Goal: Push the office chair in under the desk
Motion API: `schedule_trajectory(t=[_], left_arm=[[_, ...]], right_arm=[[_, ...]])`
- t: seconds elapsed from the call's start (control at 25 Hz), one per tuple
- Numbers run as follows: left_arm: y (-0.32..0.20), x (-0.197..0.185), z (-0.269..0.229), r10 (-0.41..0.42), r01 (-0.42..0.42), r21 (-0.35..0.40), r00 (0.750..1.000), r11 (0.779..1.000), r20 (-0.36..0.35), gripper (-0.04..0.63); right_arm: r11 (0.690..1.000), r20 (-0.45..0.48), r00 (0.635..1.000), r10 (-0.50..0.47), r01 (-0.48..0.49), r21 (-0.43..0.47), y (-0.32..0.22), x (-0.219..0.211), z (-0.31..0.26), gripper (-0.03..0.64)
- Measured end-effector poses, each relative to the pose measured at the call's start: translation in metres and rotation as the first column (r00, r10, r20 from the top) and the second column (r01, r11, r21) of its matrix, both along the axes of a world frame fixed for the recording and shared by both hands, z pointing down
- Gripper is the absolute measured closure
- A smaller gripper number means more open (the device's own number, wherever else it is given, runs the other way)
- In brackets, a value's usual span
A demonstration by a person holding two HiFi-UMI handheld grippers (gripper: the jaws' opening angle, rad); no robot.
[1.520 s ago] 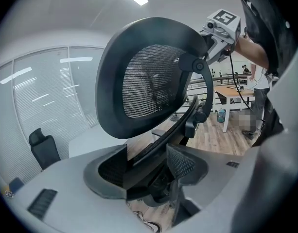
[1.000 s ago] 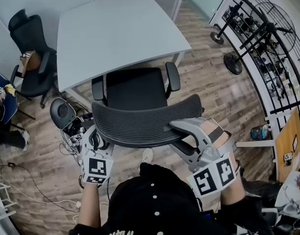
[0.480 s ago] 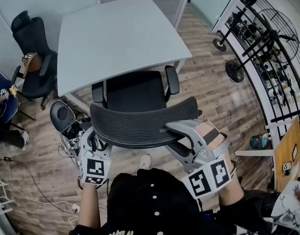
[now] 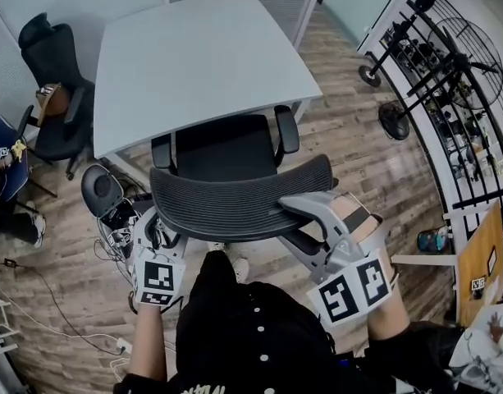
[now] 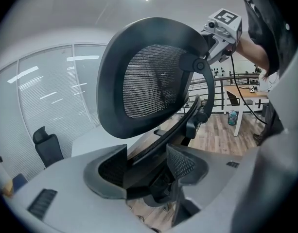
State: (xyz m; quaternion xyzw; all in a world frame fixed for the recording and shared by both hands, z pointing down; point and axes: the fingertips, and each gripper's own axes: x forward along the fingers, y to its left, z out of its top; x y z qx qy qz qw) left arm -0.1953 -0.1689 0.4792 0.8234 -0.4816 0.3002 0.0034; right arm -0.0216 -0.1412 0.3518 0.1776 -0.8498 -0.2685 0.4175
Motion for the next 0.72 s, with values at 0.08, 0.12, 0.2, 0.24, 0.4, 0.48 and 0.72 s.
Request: schedule_trajectory(t=[0.08,0.12,0.2,0.24,0.4,0.48,0.72], left_arm=[[-0.002,0.000,-0.001,-0.002,0.002,0.001,1.000,1.000,-0.001,0.327],[-0.003,0.001,-0.001,-0.001,0.001,0.002,1.000,1.000,-0.003,0.327],[-0.005,0.001,-0.001,0.000,0.000,0.001,1.000,1.000,-0.003,0.327],[-0.006,0.001,-0.001,0.000,0.000,0.000,1.000,1.000,-0.001,0.327],[-0.009,0.003,0.000,-0.008,0.008,-0.006,1.000,1.000,0.004,0.327],[-0.013,0.001,0.000,-0.016,0.016,-0.010,1.000,1.000,0.008,0.327],[-0.026,0.005,0.000,-0.009,0.009,-0.001,1.000,1.000,-0.001,0.327]], right_arm=[[1.000,0.001,1.000,-0.001,0.001,0.002,-0.002,0.000,-0.001,0.402],[1.000,0.002,1.000,0.000,0.000,0.003,-0.004,0.000,-0.001,0.402],[1.000,0.002,1.000,0.000,0.000,0.003,-0.006,0.000,-0.001,0.402],[1.000,0.001,1.000,-0.001,0.001,0.002,-0.007,0.001,-0.001,0.402],[1.000,0.004,1.000,-0.004,0.004,0.006,-0.010,0.003,0.000,0.402],[1.000,0.005,1.000,-0.006,0.006,0.007,-0.014,0.003,-0.001,0.402],[1.000,0.004,1.000,-0.015,0.015,0.012,-0.029,0.005,-0.001,0.402]])
